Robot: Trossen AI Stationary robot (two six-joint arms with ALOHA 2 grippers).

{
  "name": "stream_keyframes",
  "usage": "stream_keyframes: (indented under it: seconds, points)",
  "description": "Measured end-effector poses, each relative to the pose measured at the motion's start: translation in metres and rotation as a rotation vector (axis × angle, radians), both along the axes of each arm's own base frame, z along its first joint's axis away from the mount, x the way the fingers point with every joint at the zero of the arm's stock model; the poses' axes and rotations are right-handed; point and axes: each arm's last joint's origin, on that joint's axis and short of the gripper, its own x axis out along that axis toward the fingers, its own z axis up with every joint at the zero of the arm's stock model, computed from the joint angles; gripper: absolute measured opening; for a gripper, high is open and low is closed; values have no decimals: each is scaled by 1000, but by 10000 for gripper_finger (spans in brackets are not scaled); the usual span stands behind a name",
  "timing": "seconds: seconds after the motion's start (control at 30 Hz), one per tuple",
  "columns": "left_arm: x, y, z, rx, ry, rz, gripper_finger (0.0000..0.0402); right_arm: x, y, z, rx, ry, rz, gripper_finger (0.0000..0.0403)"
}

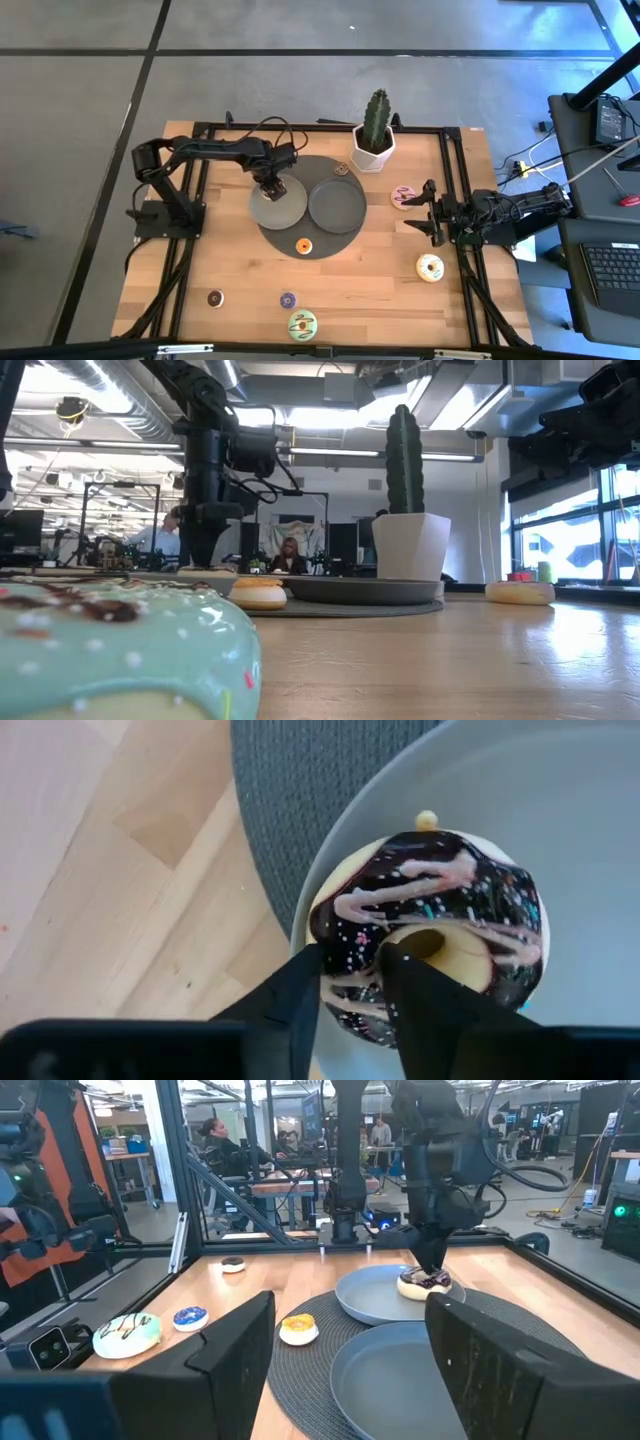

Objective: Pick & Place donuts
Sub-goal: Put the large black donut on the light gray plate, then put the small yellow donut on the dark gray plate

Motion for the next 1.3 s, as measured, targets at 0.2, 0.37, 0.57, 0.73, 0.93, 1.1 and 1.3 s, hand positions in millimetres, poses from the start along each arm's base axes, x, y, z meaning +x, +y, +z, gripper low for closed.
stream_keyframes:
  seconds: [0.2,0.37,0.57,0.73,0.93,1.1,1.3]
  points:
    - [6,1,21,44,18,4,141,0,0,0,0,0,0,259]
    - [18,-7,47,52,-86,-59,150,0,0,0,0,0,0,259]
    - [45,-49,56,18,-262,-299,151,0,0,0,0,0,0,259]
    - [61,-96,58,14,-351,-463,151,0,0,0,0,0,0,259]
    - [69,-143,62,2,-438,-622,151,0,0,0,0,0,0,259]
    - [73,-175,67,31,-532,-753,151,0,0,0,6,0,0,259]
    - [67,-183,52,102,-501,-716,150,0,0,0,8,0,0,259]
